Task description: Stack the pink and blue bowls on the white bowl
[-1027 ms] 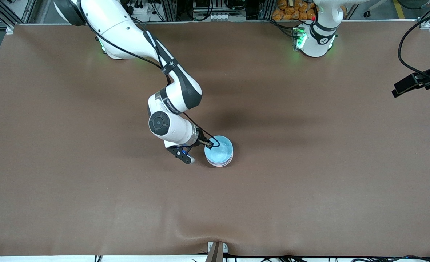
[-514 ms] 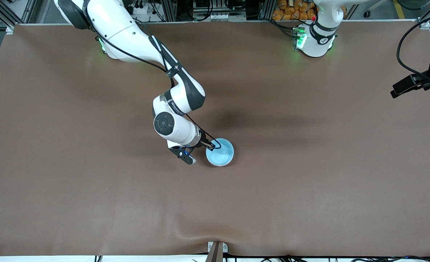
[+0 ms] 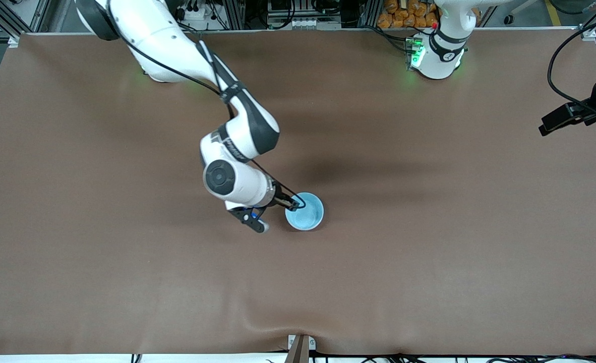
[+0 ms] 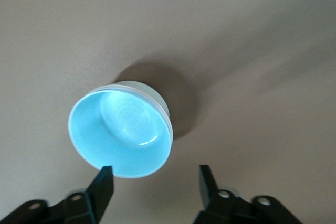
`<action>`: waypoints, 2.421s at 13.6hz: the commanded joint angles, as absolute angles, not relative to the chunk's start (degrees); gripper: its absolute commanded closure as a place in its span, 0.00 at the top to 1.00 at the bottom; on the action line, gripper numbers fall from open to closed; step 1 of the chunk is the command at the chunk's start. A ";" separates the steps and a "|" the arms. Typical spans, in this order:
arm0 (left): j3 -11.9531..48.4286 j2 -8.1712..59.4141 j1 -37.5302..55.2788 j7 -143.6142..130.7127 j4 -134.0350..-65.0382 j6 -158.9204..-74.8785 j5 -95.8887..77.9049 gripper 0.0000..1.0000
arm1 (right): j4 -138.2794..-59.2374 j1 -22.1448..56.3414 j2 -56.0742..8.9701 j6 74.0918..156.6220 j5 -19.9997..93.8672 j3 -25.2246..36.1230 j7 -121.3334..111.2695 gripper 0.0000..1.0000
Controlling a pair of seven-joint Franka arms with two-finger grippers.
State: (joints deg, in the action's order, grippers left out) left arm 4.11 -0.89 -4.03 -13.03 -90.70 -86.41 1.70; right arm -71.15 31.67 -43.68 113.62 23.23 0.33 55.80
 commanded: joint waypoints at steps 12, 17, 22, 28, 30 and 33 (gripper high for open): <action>4.83 -2.72 -3.95 -11.78 -90.70 -84.29 1.14 1.00 | -64.78 6.86 -22.62 85.73 -1.55 -1.05 13.21 1.00; 7.73 -2.55 -3.87 -11.95 -90.70 -84.20 1.14 1.00 | -71.85 2.64 -9.09 76.71 -1.41 -4.13 12.81 1.00; 8.26 -2.90 -3.95 -11.87 -91.67 -84.29 1.14 1.00 | -89.99 1.06 1.84 87.09 -1.41 -3.17 12.74 1.00; 9.49 -2.90 -3.87 -11.87 -91.50 -84.20 1.14 1.00 | -86.93 0.88 0.36 85.61 -1.84 0.35 2.21 1.00; 9.49 -2.81 -3.87 -11.78 -90.97 -84.20 1.23 1.00 | -83.25 0.79 -1.49 85.08 -1.93 0.26 1.23 1.00; 9.40 -2.55 -4.22 -11.78 -89.65 -84.20 1.23 1.00 | -82.79 0.35 -1.23 84.73 -1.58 0.70 1.05 1.00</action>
